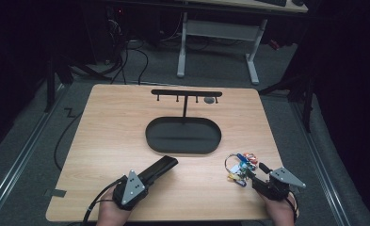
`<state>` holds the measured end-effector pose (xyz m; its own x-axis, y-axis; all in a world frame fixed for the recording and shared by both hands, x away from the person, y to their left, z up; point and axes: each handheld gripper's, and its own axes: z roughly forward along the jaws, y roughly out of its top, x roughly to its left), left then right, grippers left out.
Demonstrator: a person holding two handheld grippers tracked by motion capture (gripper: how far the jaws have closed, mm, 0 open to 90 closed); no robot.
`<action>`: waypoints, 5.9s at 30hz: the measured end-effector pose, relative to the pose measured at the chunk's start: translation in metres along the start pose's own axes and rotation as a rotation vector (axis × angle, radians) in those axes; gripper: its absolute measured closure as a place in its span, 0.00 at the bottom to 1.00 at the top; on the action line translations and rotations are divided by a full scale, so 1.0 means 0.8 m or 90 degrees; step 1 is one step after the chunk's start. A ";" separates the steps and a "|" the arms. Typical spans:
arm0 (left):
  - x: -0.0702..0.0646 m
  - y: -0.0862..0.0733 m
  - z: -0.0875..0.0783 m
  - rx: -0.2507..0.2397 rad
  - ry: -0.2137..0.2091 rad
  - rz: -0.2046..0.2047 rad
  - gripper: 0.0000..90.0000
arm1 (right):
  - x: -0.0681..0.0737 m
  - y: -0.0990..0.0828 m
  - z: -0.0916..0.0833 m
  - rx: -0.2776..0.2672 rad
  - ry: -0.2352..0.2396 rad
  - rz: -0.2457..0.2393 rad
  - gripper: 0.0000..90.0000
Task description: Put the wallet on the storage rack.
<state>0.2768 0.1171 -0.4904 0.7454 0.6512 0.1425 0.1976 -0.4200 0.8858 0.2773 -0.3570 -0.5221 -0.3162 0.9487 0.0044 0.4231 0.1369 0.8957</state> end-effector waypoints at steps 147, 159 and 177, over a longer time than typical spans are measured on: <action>0.047 0.098 0.025 0.449 -0.063 0.076 0.36 | 0.000 -0.004 -0.026 -0.002 0.025 -0.010 0.35; 0.043 0.110 0.047 0.483 -0.070 0.086 0.44 | -0.004 -0.005 -0.018 0.002 0.045 0.001 0.36; 0.048 0.108 0.061 0.515 -0.076 0.054 0.61 | -0.007 -0.009 -0.026 0.001 0.038 0.008 0.36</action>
<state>0.3537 0.0746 -0.4300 0.8321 0.5442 0.1070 0.5013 -0.8205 0.2747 0.2585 -0.3693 -0.5193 -0.3618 0.9313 0.0418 0.4284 0.1263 0.8947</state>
